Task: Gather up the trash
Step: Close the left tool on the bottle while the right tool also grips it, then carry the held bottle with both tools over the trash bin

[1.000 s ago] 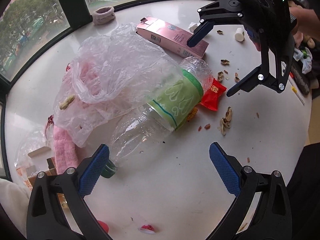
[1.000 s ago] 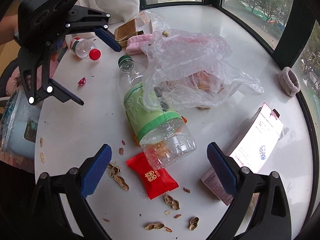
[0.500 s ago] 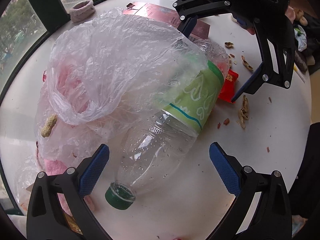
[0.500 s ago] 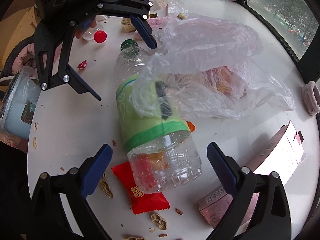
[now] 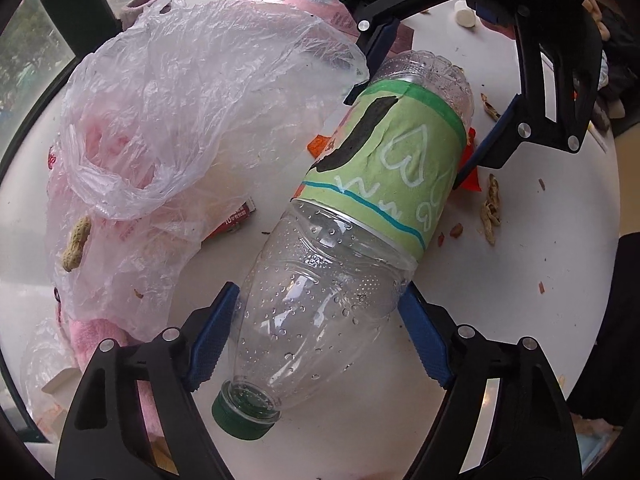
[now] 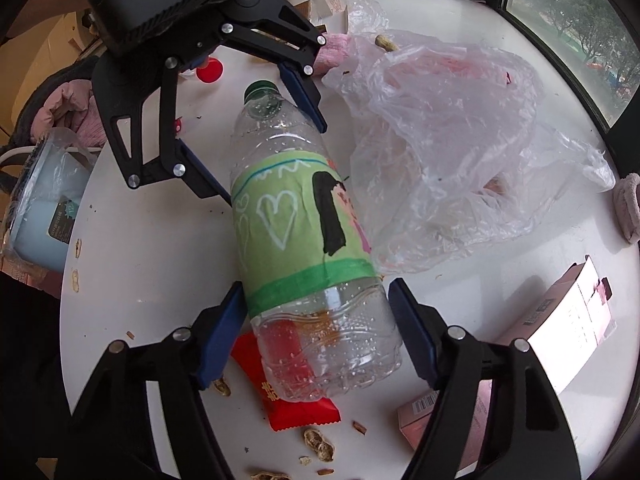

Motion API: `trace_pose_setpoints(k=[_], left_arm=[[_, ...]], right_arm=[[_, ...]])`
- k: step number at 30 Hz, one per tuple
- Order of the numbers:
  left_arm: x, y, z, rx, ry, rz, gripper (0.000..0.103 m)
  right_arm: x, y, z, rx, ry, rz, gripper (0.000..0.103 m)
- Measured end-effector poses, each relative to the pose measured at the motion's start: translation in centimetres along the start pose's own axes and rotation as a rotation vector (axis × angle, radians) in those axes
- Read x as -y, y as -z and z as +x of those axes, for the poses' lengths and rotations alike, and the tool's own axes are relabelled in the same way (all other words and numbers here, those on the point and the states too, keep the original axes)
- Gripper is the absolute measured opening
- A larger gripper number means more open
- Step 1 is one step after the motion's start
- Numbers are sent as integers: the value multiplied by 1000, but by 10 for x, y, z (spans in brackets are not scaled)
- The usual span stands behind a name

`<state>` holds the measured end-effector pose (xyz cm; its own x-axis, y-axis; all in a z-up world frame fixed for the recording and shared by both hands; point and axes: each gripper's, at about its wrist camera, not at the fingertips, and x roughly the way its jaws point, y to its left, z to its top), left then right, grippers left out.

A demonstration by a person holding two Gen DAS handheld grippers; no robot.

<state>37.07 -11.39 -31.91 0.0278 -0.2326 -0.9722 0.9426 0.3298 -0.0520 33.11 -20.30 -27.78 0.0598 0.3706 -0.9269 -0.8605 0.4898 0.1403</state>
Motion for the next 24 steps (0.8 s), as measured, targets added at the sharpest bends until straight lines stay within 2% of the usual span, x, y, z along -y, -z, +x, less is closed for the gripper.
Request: trace_pose_setpoints(k=[7,13,24], left_arm=[[4,8,-29,29,4,-22,77],[27,23,-55,50,-3,-50,77],[105,62,-106,119,-51,-146,77]], right_arm=[[-19,0,-23,8,-13,-22,69],[-48,-1,-42,7,-28,-48,69],[-122,-16,-81,-6,-24,-171,69]])
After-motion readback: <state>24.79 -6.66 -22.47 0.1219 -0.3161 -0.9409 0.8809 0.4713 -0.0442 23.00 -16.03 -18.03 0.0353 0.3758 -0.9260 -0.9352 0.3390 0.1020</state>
